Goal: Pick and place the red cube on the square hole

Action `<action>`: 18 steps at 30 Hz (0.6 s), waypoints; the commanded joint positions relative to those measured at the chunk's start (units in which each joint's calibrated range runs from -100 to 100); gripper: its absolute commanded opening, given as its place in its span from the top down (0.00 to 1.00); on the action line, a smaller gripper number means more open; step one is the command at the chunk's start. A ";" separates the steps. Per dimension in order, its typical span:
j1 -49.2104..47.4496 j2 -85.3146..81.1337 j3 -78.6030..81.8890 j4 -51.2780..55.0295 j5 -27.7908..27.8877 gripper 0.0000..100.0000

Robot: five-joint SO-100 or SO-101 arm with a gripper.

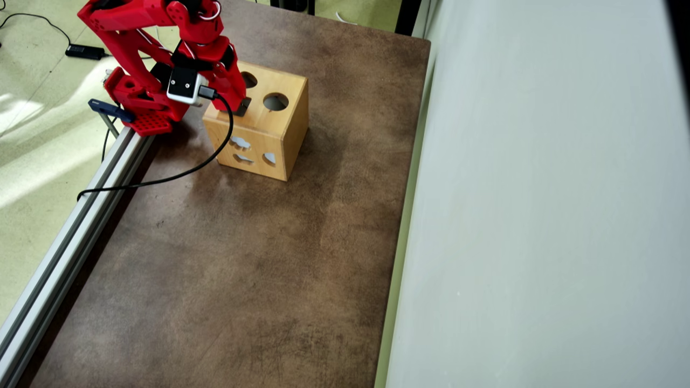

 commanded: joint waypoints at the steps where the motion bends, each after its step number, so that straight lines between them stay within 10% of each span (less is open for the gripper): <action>1: -0.45 0.07 -0.30 -0.78 -0.24 0.93; 18: -3.58 0.07 -0.04 -0.70 -0.24 0.93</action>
